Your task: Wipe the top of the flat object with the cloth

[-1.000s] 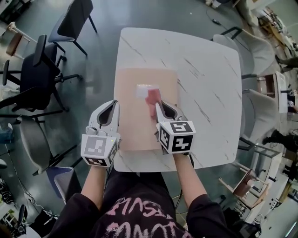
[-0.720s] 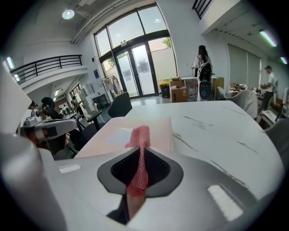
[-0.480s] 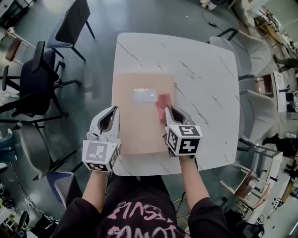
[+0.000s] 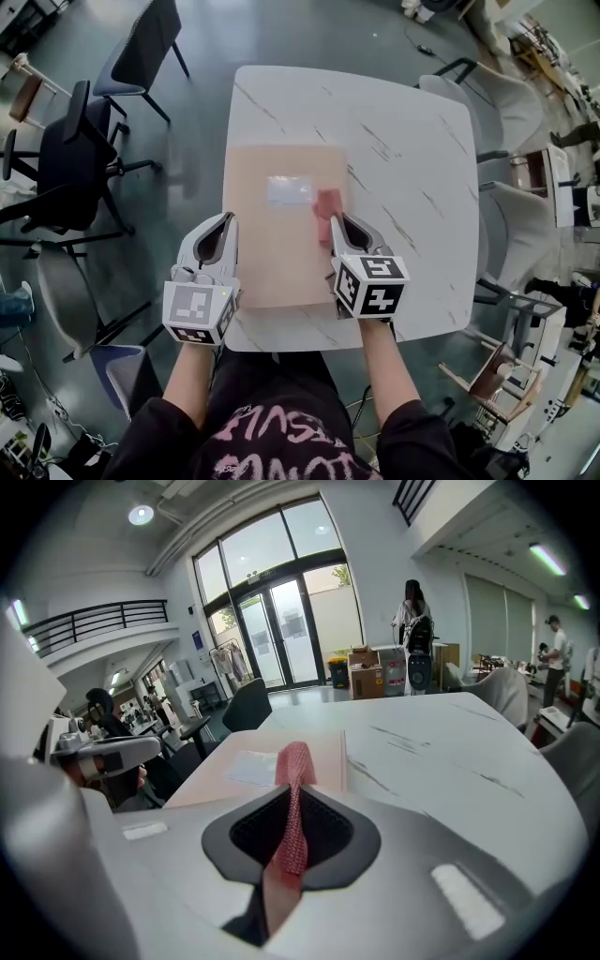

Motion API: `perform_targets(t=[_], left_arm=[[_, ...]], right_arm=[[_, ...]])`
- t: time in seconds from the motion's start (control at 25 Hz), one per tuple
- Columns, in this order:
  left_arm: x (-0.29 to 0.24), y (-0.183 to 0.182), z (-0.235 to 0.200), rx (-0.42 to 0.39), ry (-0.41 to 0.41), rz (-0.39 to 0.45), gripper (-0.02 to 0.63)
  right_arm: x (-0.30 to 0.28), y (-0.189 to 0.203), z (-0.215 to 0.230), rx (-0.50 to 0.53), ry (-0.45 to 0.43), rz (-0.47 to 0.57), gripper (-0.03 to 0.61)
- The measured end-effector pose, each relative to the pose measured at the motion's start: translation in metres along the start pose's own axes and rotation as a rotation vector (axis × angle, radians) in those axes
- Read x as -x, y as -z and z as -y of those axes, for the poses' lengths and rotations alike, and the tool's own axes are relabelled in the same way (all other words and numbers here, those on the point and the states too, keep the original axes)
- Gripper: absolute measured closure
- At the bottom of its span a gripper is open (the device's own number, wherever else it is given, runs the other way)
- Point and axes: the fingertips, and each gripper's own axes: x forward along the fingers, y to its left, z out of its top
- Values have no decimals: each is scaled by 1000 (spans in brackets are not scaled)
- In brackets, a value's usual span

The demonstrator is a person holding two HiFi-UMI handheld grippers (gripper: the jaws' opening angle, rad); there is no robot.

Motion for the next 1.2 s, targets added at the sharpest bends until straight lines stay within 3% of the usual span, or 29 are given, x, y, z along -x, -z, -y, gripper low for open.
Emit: perform_targets(t=[0.28,0.8,1.2], left_arm=[[7,-4,-5,-1,-18,19,612],[36,-8,-27,19,-91,41,612],[47,-1,-26,30,-100,41,612]], right_arm=[[6,-18,-48,17,-85,50,529],[-2,7,-173,85,-309,-9,529],[1,33,-168,100,-286,-64,529]])
